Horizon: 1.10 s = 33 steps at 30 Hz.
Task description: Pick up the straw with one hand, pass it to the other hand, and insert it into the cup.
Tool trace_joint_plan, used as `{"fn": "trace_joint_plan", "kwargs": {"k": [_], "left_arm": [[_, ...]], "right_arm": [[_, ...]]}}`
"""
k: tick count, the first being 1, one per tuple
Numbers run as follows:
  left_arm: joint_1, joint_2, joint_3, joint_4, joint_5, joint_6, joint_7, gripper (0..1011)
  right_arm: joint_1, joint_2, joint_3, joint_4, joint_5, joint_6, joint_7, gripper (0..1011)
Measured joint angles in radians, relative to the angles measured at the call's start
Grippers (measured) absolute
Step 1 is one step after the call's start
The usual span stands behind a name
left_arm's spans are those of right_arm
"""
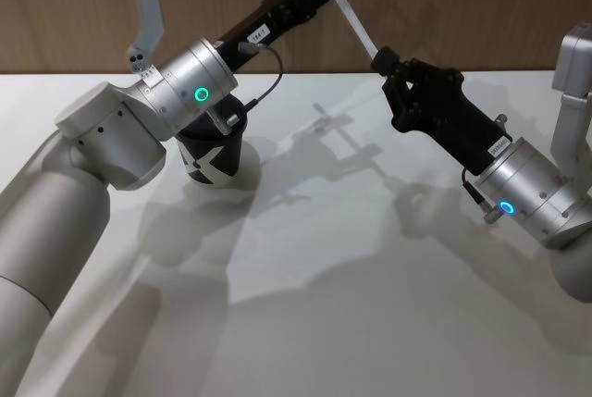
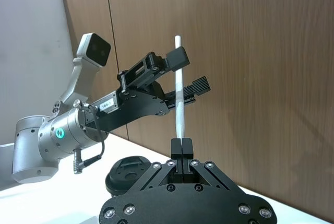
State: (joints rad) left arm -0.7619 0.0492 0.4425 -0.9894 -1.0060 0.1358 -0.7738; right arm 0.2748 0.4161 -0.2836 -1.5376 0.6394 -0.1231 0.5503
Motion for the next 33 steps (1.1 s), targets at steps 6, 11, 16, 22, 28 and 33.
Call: {"fn": "trace_joint_plan", "kwargs": {"k": [6, 11, 16, 22, 28, 33], "left_arm": [[-0.004, -0.001, 0.006, 0.005, -0.002, -0.005, 0.004, 755], [-0.004, 0.001, 0.008, 0.005, -0.002, -0.010, 0.015, 614], [0.001, 0.007, 0.009, -0.003, -0.003, -0.016, 0.029, 471], [0.009, 0.017, 0.009, -0.018, -0.003, -0.018, 0.052, 267], [0.017, 0.027, 0.010, -0.035, -0.004, -0.017, 0.075, 117], [0.021, 0.035, 0.011, -0.047, -0.005, -0.015, 0.090, 94]], "right_arm": [[0.000, 0.000, 0.000, 0.000, 0.000, 0.000, 0.000, 7], [0.000, 0.000, 0.000, 0.000, 0.000, 0.000, 0.000, 7], [0.000, 0.000, 0.000, 0.000, 0.000, 0.000, 0.000, 6], [0.000, 0.000, 0.000, 0.000, 0.000, 0.000, 0.000, 6], [0.000, 0.000, 0.000, 0.000, 0.000, 0.000, 0.000, 6], [0.000, 0.000, 0.000, 0.000, 0.000, 0.000, 0.000, 6]]}}
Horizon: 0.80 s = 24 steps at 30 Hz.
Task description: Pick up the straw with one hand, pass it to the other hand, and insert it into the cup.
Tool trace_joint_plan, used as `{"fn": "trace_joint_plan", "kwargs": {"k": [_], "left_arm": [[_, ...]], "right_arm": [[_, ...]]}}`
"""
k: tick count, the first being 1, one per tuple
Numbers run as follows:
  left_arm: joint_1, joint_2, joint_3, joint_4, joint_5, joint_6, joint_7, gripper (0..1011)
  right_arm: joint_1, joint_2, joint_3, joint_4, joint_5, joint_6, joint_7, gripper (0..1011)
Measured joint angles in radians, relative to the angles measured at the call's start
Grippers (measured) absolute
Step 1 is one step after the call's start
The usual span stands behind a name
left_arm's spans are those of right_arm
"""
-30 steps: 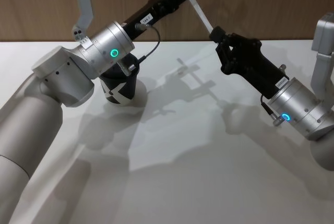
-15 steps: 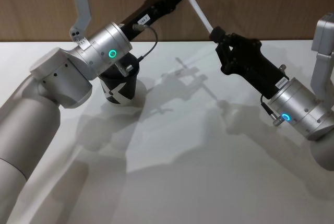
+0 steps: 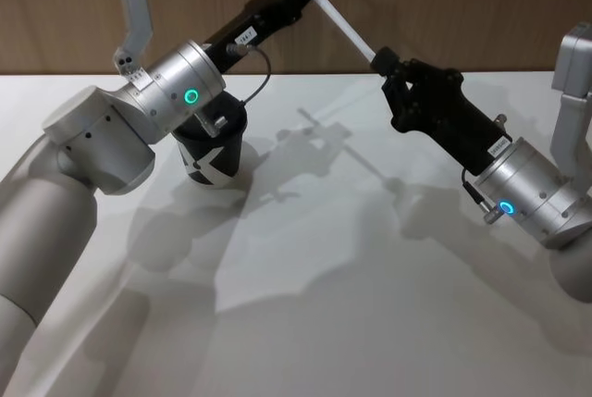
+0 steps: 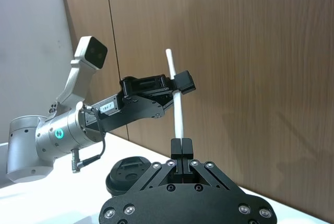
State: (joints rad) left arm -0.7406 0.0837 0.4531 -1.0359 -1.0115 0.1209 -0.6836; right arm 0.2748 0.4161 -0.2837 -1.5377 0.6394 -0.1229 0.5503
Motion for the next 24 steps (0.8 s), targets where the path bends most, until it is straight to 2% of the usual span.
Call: {"fn": "trace_joint_plan", "kwargs": {"k": [5, 8, 13, 14, 20, 21, 24], "left_arm": [[0.004, 0.006, 0.001, -0.009, -0.002, 0.001, 0.016, 63], [0.005, 0.012, 0.001, -0.014, -0.005, 0.001, 0.024, 42], [0.009, 0.016, 0.003, -0.023, -0.006, 0.000, 0.037, 15], [0.009, 0.017, 0.004, -0.025, -0.006, -0.001, 0.040, 8], [0.017, 0.031, 0.008, -0.050, 0.003, -0.011, 0.066, 3], [0.020, 0.037, 0.010, -0.061, 0.009, -0.014, 0.075, 3], [0.024, 0.046, 0.012, -0.078, 0.019, -0.019, 0.090, 3]], "right_arm": [[0.000, 0.000, 0.000, 0.000, 0.000, 0.000, 0.000, 6], [0.000, 0.000, 0.000, 0.000, 0.000, 0.000, 0.000, 63], [0.000, 0.000, 0.000, 0.000, 0.000, 0.000, 0.000, 215], [0.000, 0.000, 0.000, 0.000, 0.000, 0.000, 0.000, 215], [0.000, 0.000, 0.000, 0.000, 0.000, 0.000, 0.000, 433], [0.000, 0.000, 0.000, 0.000, 0.000, 0.000, 0.000, 433], [0.000, 0.000, 0.000, 0.000, 0.000, 0.000, 0.000, 575]]}}
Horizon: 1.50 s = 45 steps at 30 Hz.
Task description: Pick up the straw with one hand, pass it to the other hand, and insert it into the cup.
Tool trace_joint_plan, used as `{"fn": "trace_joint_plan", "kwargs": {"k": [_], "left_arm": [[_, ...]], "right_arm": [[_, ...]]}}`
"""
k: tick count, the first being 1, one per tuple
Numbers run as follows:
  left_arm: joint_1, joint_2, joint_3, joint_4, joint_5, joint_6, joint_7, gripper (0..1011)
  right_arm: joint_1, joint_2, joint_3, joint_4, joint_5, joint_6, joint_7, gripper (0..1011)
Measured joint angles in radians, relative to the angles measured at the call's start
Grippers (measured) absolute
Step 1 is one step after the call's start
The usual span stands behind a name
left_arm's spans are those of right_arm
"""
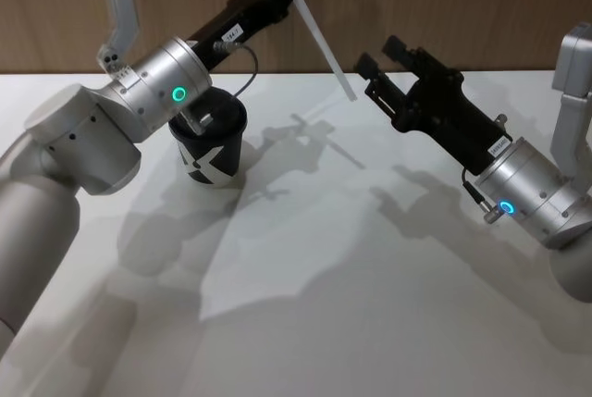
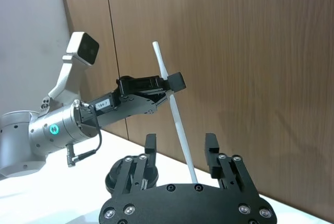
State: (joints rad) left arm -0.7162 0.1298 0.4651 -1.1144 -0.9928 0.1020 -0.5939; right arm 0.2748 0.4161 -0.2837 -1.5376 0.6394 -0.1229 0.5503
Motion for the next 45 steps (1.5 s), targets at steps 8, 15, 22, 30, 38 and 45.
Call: {"fn": "trace_joint_plan", "kwargs": {"k": [8, 15, 22, 30, 38, 45], "left_arm": [[0.024, 0.049, 0.010, -0.091, 0.056, -0.017, 0.073, 4], [0.065, 0.117, 0.010, -0.214, 0.134, -0.029, 0.167, 2], [0.108, 0.178, 0.003, -0.322, 0.195, -0.030, 0.235, 3], [0.144, 0.227, -0.004, -0.409, 0.244, -0.024, 0.283, 4], [0.162, 0.256, -0.005, -0.457, 0.281, -0.015, 0.305, 3], [0.170, 0.277, -0.003, -0.484, 0.314, -0.005, 0.315, 3]], "right_arm": [[0.000, 0.000, 0.000, 0.000, 0.000, 0.000, 0.000, 805], [0.000, 0.000, 0.000, 0.000, 0.000, 0.000, 0.000, 1000], [0.000, 0.000, 0.000, 0.000, 0.000, 0.000, 0.000, 1001], [0.000, 0.000, 0.000, 0.000, 0.000, 0.000, 0.000, 1001], [0.000, 0.000, 0.000, 0.000, 0.000, 0.000, 0.000, 1001], [0.000, 0.000, 0.000, 0.000, 0.000, 0.000, 0.000, 1001]]}}
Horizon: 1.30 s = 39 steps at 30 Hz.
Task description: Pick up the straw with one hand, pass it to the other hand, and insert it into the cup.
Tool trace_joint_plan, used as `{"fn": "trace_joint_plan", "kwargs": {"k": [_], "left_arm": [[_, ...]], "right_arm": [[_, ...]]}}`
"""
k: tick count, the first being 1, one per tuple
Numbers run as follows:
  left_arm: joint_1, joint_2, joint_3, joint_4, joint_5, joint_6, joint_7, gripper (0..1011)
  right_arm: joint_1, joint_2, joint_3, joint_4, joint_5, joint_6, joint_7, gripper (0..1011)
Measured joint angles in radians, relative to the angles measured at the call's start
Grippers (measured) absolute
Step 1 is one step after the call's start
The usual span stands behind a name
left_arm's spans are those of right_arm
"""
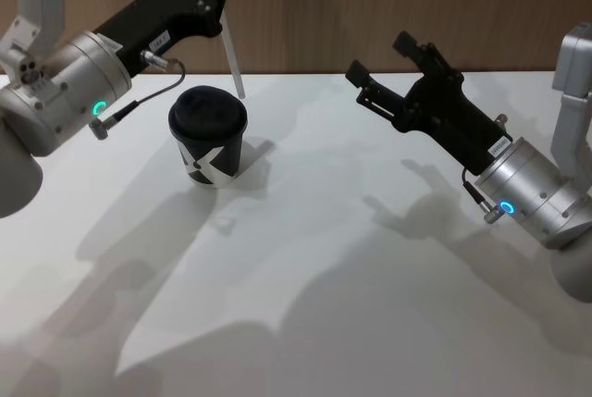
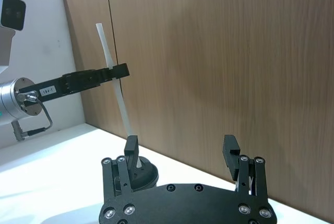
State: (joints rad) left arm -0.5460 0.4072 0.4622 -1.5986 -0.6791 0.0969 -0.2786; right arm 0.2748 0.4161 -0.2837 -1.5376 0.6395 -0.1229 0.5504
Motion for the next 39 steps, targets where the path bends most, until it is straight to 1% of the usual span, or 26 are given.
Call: {"fn": "trace_joint_plan", "kwargs": {"k": [9, 19, 30, 39], "left_arm": [[0.006, 0.019, 0.001, -0.021, 0.032, 0.016, 0.008, 4], [0.014, 0.033, -0.001, -0.036, 0.057, 0.034, 0.015, 3], [0.023, 0.037, -0.010, -0.042, 0.065, 0.048, 0.014, 3], [0.025, 0.031, -0.016, -0.034, 0.066, 0.062, 0.005, 3]], "right_arm": [[0.000, 0.000, 0.000, 0.000, 0.000, 0.000, 0.000, 1001], [0.000, 0.000, 0.000, 0.000, 0.000, 0.000, 0.000, 1001], [0.000, 0.000, 0.000, 0.000, 0.000, 0.000, 0.000, 1001], [0.000, 0.000, 0.000, 0.000, 0.000, 0.000, 0.000, 1001]]}}
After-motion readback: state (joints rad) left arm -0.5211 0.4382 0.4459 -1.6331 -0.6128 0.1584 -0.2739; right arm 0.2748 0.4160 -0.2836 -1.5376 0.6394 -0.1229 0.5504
